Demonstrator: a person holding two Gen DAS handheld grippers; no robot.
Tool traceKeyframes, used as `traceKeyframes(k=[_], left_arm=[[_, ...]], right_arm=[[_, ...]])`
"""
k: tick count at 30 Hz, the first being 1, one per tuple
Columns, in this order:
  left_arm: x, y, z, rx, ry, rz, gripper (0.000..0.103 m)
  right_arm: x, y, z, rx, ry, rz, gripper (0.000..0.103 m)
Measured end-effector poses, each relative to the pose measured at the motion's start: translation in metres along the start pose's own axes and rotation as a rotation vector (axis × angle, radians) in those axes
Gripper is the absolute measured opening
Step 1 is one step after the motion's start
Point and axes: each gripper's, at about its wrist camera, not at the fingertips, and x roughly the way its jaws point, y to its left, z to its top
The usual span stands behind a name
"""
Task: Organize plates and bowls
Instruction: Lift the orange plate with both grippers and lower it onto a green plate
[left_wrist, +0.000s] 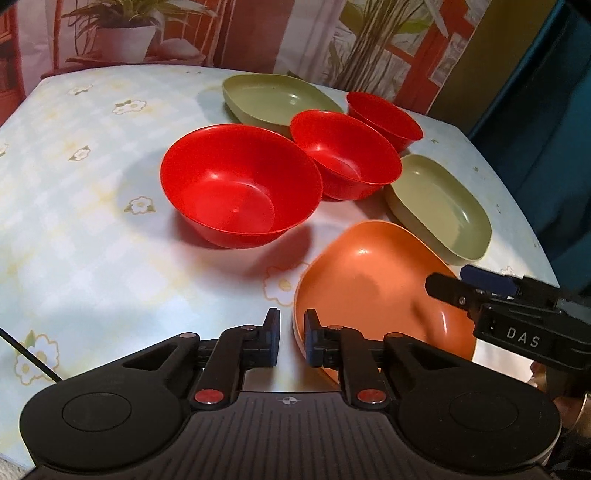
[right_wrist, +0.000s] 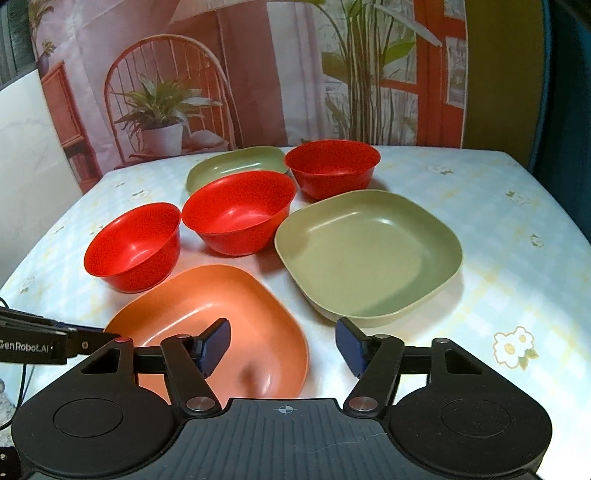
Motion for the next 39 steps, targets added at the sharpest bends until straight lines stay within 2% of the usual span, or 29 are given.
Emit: traceKeyframes(k=[3, 9, 14, 16, 18, 33, 39], left_arm=[[-0.001, -0.002, 0.0, 0.011, 0.006, 0.004, 0.015], [0.002, 0.002, -0.001, -0.003, 0.019, -0.007, 0.015], [0.005, 0.003, -0.002, -0.004, 0.023, -0.031, 0.013], [0.005, 0.004, -0.003, -0.006, 0.02, -0.035, 0.012], [0.005, 0.006, -0.004, -0.015, 0.018, -0.037, 0.012], [-0.01, -0.002, -0.003, 0.023, -0.035, -0.006, 0.012], [-0.016, -0.011, 0.009, 0.081, -0.064, -0.01, 0.012]], right_arm=[[0.003, -0.002, -0.002, 0.017, 0.032, 0.009, 0.049], [-0.005, -0.005, -0.006, 0.014, 0.053, 0.002, 0.047], [-0.006, -0.014, -0.009, 0.066, 0.072, 0.026, 0.026], [-0.004, -0.015, -0.009, 0.082, 0.082, 0.036, 0.011], [-0.002, -0.016, -0.01, 0.092, 0.09, 0.038, 0.006], [-0.011, -0.015, -0.006, 0.096, 0.043, 0.059, 0.005], [-0.019, -0.019, 0.0, 0.111, 0.012, 0.066, 0.005]])
